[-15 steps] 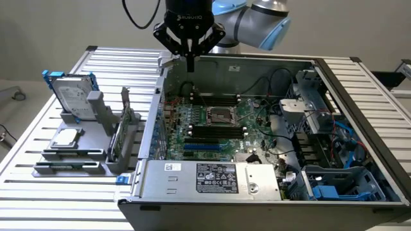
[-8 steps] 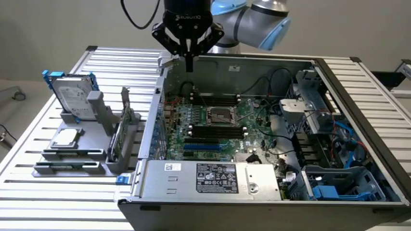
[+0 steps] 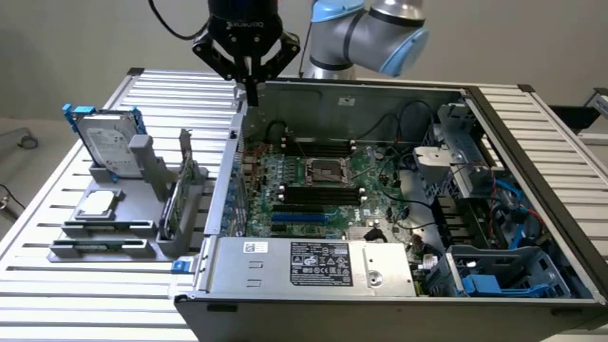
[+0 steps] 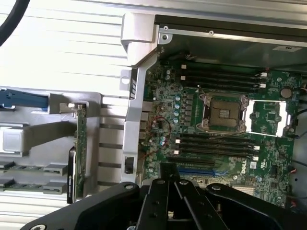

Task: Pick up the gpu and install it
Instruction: 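Reach for the gpu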

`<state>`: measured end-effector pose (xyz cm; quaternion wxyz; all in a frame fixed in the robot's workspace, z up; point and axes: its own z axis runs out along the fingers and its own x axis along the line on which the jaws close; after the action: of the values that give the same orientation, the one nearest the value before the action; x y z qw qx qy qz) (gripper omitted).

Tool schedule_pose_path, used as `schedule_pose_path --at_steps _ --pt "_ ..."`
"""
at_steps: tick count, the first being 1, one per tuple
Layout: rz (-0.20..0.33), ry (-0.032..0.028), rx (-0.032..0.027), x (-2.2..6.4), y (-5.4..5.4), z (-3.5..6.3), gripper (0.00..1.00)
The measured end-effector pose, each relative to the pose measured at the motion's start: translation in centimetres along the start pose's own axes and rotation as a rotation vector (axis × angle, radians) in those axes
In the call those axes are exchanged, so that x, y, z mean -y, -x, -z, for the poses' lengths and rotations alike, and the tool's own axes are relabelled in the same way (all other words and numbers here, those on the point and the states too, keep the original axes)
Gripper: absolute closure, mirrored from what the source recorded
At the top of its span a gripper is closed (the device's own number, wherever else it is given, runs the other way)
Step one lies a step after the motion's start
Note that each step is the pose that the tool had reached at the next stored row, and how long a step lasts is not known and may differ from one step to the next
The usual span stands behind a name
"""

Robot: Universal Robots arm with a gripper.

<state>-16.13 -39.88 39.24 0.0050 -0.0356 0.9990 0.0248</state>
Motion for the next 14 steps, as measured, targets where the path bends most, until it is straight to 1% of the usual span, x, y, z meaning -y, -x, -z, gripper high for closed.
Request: schedule_pose_path --at_steps 5,9,14 --pt "0.000 0.0002 -0.0040 -0.16 -2.3 -0.03 0.89" --pt "0.000 0.0005 -0.0082 -0.28 -4.1 -0.15 0.89" --pt "-0.001 0.0010 -0.0157 -0.43 -6.4 -0.42 0.89"
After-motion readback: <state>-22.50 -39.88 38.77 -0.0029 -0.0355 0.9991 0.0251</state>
